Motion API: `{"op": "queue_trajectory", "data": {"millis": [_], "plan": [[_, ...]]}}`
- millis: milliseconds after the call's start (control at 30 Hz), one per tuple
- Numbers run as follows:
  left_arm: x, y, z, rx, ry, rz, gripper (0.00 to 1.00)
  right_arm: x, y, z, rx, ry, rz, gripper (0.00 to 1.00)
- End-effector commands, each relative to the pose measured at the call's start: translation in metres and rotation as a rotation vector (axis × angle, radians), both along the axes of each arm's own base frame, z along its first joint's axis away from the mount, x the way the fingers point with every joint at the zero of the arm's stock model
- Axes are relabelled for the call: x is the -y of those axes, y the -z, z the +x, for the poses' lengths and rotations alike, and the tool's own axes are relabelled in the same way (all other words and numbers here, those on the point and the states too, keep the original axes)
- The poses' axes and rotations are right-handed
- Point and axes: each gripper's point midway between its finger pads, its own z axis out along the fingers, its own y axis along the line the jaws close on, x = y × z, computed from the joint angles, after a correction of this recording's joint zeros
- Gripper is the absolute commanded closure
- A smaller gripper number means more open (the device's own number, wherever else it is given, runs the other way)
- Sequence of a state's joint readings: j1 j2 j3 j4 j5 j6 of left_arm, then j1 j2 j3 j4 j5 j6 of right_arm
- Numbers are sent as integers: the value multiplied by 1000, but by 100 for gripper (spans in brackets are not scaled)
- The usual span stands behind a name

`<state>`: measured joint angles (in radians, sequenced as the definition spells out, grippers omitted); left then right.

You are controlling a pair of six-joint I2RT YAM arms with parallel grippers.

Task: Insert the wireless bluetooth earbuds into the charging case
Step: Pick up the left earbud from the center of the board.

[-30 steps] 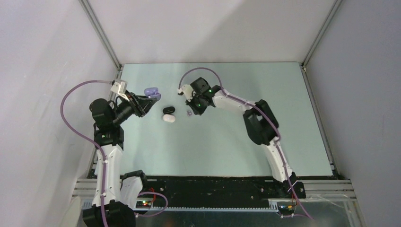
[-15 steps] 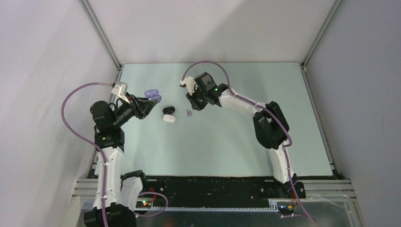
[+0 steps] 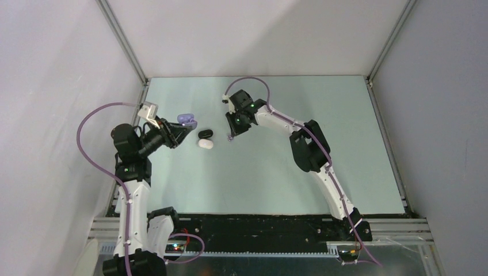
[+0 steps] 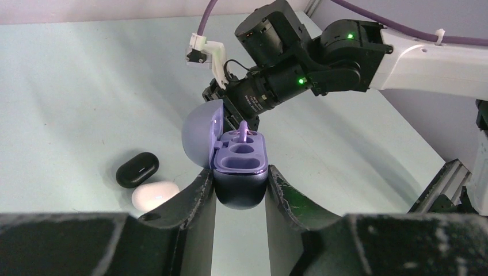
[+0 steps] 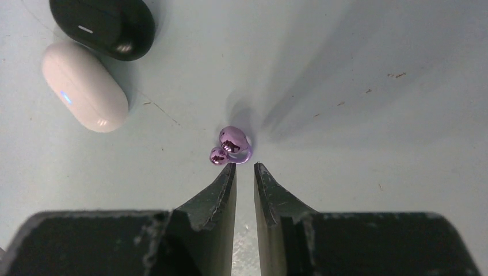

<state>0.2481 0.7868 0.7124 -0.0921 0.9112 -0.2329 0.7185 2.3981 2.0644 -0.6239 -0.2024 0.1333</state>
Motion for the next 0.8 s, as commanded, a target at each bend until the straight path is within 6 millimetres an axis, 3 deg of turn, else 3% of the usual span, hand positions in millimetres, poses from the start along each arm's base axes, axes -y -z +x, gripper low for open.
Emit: {"op": "queue_trajectory", "data": {"millis": [0,467,700,767], "plan": [[-4,-21,0,74,-13,37,100,-7,-7,3,-13,37,6,79],[-9,-19,5,69,-27,40,100,-15,17,10,16,3,-73,79],[-11,-17,7,69,-35,38,100,-19,34,3,22,-45,-116,75],[-11,-16,8,65,-36,32,100,-22,37,2,32,-102,-109,79]]}}
